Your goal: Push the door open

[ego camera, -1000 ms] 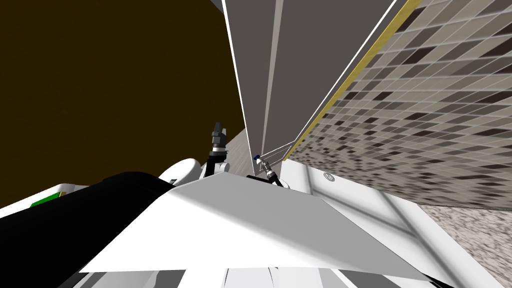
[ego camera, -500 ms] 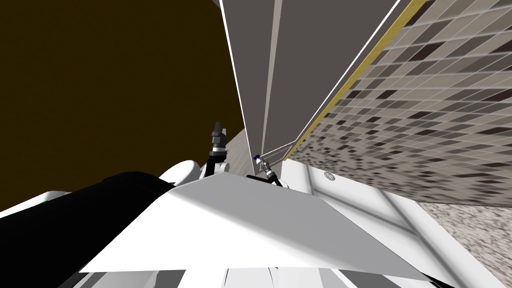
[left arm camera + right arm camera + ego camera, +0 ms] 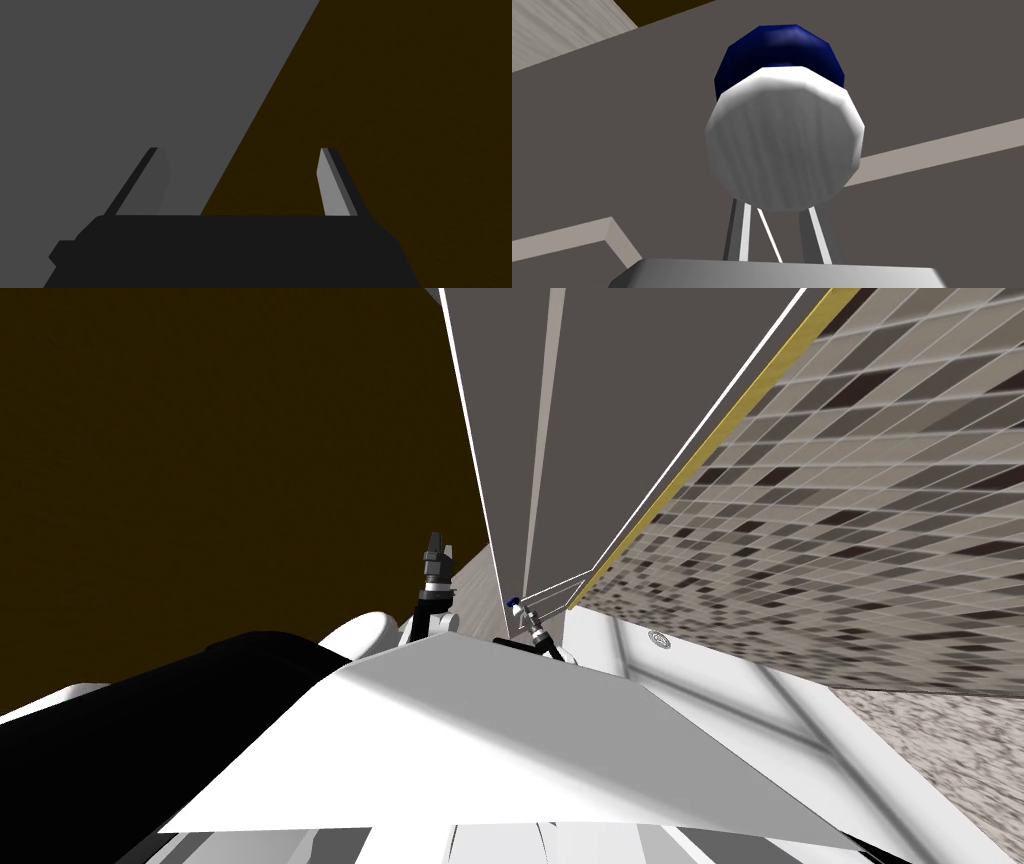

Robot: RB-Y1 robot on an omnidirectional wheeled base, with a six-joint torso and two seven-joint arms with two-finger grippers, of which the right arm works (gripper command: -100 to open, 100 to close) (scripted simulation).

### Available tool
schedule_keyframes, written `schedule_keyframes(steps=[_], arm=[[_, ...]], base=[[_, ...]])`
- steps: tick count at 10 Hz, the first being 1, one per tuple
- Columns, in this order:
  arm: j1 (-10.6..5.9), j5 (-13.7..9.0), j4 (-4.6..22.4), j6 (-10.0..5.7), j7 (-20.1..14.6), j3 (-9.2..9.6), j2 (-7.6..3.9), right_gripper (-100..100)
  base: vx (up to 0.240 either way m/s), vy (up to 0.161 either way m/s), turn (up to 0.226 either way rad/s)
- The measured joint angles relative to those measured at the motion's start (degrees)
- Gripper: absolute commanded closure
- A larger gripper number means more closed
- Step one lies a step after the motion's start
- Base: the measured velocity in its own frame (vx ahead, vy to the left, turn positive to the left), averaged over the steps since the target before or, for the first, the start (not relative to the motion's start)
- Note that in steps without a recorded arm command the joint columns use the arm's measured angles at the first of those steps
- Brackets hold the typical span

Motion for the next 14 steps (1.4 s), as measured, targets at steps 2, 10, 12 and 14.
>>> schedule_keyframes(steps=[2,10,12,14], arm=[[0.25,-0.96,-1.38,0.84,-2.2,0.21,-0.41,100],[-0.13,-3.95,-0.07,0.23,-11.3,1.52,0.03,100],[-0.61,-5.09,0.31,0.75,-14.11,1.78,0.46,100],[-0.13,-6.03,-0.99,1.56,-16.15,1.9,0.24,100]], base=[[0.019,0.038,-0.023],[0.023,0.034,-0.025],[0.028,0.041,-0.022],[0.015,0.027,-0.01]])
